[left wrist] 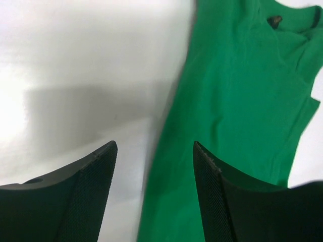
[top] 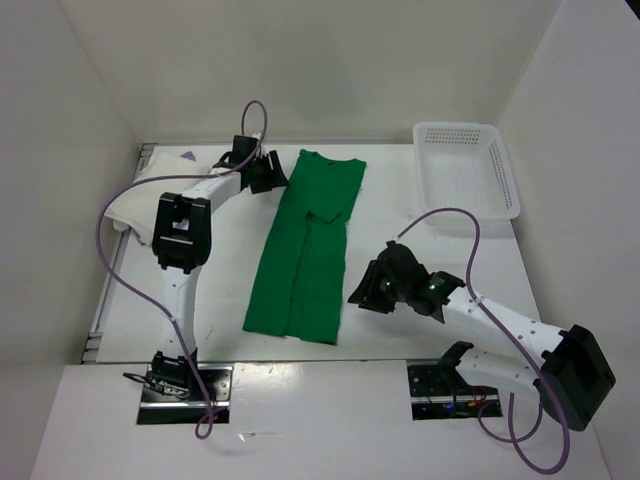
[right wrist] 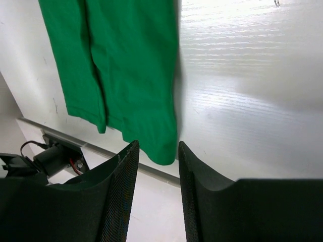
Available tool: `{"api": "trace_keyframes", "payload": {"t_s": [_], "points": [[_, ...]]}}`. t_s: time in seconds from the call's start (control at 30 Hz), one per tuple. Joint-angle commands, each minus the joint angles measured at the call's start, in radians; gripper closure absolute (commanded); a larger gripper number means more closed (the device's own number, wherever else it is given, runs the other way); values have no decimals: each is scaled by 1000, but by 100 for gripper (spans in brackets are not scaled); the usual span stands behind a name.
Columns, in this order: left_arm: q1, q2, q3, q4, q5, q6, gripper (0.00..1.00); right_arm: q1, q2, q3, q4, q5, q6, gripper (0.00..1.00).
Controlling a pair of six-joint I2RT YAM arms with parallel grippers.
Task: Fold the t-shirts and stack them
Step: Rotate the rectangle-folded T-shirt at the center of the board, then pick up the rectangle-folded T-shirt from the center of the board.
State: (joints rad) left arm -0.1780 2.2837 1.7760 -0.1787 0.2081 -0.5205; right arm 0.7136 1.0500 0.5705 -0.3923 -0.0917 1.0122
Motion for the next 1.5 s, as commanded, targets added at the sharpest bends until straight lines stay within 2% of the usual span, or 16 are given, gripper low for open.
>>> {"api": "trace_keyframes", "payload": {"t_s": [0.0, 0.1, 0.23, 0.27, 0.4, 0.53, 0.83, 0.9, 0.93, 0.97, 1.0, 1.1, 1.2, 1.3, 1.37, 1.47], "points": [[-14, 110, 112, -2, 2, 47, 31, -11, -33, 51, -23, -3, -4, 57], [-26, 213, 261, -56, 11, 57, 31, -11, -33, 51, -33, -3, 15, 57], [-26, 310, 430, -111, 36, 57, 46, -11, -42, 51, -33, -3, 25, 57], [-26, 310, 442, -111, 45, 57, 58, -11, -51, 51, -33, -3, 25, 57], [-35, 321, 462, -82, 33, 19, 86, -11, -51, 42, -33, -3, 34, 57], [-35, 286, 471, -71, -38, 19, 99, -20, -42, 20, -14, -12, 34, 57], [98, 273, 531, -148, -113, -48, 100, -29, 21, 29, 23, -31, 3, 55], [107, 223, 433, -118, -101, -68, 93, -29, 41, 38, 23, -31, -7, 52], [117, 194, 386, -79, -101, -69, 85, -29, 41, 38, 32, -31, -7, 52], [117, 163, 337, -61, -101, -69, 65, -29, 54, 38, 32, -31, -18, 50], [117, 90, 233, -42, -101, -69, 54, -29, 68, 38, 32, -40, -18, 49], [127, -88, 44, 12, -92, -50, 27, -29, 81, 23, 87, -58, -29, 46], [127, -284, -253, 42, -69, -59, 13, -29, 102, -9, 162, -69, -29, 43], [137, -476, -537, 51, -3, -111, 10, -29, 134, -44, 234, -79, -29, 42], [137, -574, -666, 55, 39, -137, 15, -29, 175, -54, 256, -88, -29, 42], [137, -763, -841, -37, 63, -138, 28, -29, 209, -89, 299, -97, -17, 42]]}}
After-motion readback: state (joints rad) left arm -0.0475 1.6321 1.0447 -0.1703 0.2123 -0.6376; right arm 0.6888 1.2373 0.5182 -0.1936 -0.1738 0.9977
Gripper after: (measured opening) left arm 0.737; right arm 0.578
